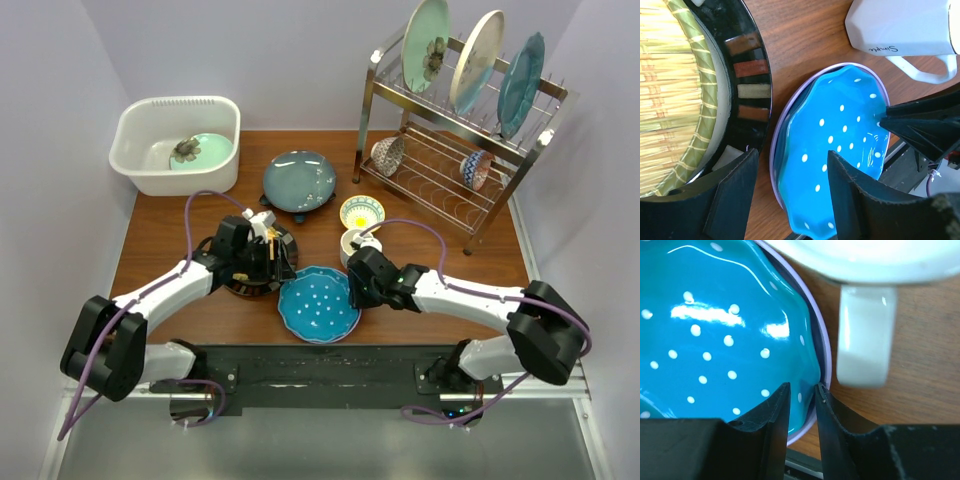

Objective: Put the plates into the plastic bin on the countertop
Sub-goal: Pick up the plate at the center of the board.

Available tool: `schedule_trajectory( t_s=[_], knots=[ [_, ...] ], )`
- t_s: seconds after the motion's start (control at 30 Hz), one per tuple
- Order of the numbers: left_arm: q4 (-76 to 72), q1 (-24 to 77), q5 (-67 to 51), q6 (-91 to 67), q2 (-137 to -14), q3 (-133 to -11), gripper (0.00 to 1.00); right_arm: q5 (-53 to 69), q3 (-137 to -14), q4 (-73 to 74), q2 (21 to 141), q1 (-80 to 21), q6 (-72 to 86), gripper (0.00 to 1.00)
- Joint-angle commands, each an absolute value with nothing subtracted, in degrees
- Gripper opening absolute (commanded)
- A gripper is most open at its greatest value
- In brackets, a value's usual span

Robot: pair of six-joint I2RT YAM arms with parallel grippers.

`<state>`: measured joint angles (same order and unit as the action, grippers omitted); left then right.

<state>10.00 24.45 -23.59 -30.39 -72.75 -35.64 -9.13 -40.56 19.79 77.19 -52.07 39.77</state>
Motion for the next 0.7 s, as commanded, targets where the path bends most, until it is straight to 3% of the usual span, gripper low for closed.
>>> schedule_trajectory(
  t_s=[0.0,0.67],
  knots=[
    [8.88,24.70,-23.73,-29.44,-72.77,-37.44,0.61,-5.81,-41.22,16.27,80.24,-52.21,39.90,0.30],
    [19.24,24.61,-23.99,-27.51,-73.21,-39.37,0.59,-2.99,-41.13,13.45,82.00,-52.21,39.73,0.31]
  ],
)
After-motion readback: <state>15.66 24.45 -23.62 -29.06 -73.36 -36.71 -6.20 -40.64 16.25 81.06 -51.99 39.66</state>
